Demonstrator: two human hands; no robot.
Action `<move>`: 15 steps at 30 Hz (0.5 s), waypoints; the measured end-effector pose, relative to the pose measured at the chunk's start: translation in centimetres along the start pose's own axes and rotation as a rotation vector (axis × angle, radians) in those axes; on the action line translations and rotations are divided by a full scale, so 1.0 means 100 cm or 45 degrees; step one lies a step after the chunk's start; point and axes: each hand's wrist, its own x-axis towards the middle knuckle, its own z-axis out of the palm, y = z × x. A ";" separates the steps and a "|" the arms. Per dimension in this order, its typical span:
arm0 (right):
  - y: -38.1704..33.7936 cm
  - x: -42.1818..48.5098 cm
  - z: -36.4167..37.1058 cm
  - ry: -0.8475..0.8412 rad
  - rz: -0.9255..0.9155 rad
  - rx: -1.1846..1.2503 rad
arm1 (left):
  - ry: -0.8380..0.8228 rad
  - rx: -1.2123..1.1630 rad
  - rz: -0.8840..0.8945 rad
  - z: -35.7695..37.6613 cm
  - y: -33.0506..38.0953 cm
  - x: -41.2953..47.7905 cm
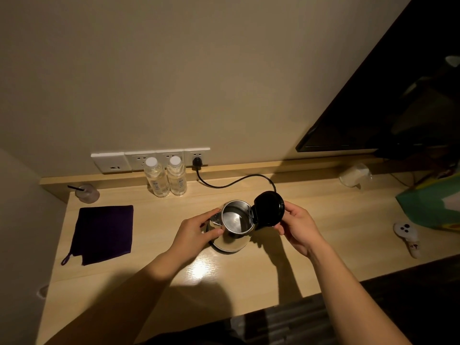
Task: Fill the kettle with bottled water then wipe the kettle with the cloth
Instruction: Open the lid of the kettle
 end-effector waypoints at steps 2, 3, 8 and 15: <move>-0.005 -0.003 -0.001 0.072 -0.038 -0.044 | -0.032 0.009 -0.009 -0.005 0.003 -0.002; -0.010 -0.005 -0.002 0.136 -0.069 -0.068 | -0.038 0.004 -0.016 -0.010 0.006 -0.003; -0.053 -0.018 -0.005 0.452 -0.306 -0.181 | 0.265 0.020 -0.022 -0.064 0.024 -0.006; -0.113 -0.024 0.067 0.471 -0.796 -0.773 | 0.697 0.648 0.062 -0.176 0.044 0.042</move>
